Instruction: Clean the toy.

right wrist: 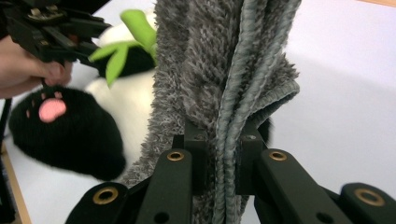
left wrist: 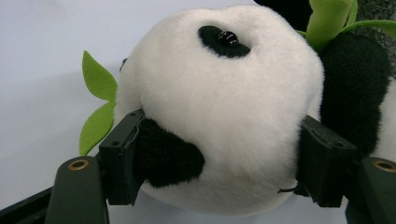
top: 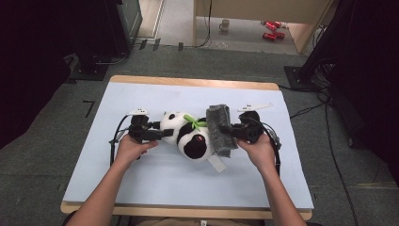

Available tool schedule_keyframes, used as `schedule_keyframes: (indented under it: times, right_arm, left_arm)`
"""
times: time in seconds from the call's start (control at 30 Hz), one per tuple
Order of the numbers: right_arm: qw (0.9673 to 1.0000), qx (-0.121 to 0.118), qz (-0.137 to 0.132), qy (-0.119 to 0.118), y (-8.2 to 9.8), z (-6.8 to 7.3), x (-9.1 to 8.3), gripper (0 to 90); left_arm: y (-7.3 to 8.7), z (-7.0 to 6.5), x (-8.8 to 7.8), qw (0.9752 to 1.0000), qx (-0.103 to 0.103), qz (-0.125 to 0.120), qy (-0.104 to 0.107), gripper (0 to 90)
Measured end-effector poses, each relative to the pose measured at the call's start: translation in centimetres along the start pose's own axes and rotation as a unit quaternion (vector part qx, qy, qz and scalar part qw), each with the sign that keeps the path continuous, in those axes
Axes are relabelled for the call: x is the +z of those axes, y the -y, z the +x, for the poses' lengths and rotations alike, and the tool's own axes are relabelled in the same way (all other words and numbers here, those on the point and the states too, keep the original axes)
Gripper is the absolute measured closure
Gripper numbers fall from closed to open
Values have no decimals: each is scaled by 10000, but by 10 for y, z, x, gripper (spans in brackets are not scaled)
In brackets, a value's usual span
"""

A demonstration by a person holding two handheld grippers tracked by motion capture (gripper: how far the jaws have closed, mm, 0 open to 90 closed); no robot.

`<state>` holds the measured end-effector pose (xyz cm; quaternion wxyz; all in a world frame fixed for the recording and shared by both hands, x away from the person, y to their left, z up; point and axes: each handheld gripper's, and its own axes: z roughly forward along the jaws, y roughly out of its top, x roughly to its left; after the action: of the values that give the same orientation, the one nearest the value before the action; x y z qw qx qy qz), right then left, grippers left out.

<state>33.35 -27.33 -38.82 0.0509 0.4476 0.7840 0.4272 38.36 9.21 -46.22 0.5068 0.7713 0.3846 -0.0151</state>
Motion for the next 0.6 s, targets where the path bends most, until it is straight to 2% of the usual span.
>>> schedule_keyframes:
  times: [0.07,0.17,0.3,0.37,0.5,0.6]
  right_arm:
    - [9999,-48,17,-124,-2,6,9,804]
    - [9994,-181,216,-197,-2,14,23,804]
    - [9980,-217,440,-396,6,14,34,804]
    - [9979,-238,397,-450,12,11,34,805]
    - [9962,-191,628,-579,21,5,32,806]
    - [9954,-179,738,-576,29,4,30,806]
  left_arm:
    - [1,0,0,10000,2,-12,-8,275]
    - [1,-1,0,9999,86,66,-68,275]
    - [2,-4,0,9995,183,171,-184,279]
    - [1,-5,0,9994,187,169,-221,283]
    - [0,-5,1,9995,156,160,-237,288]
    - [-1,-5,2,9995,135,150,-237,292]
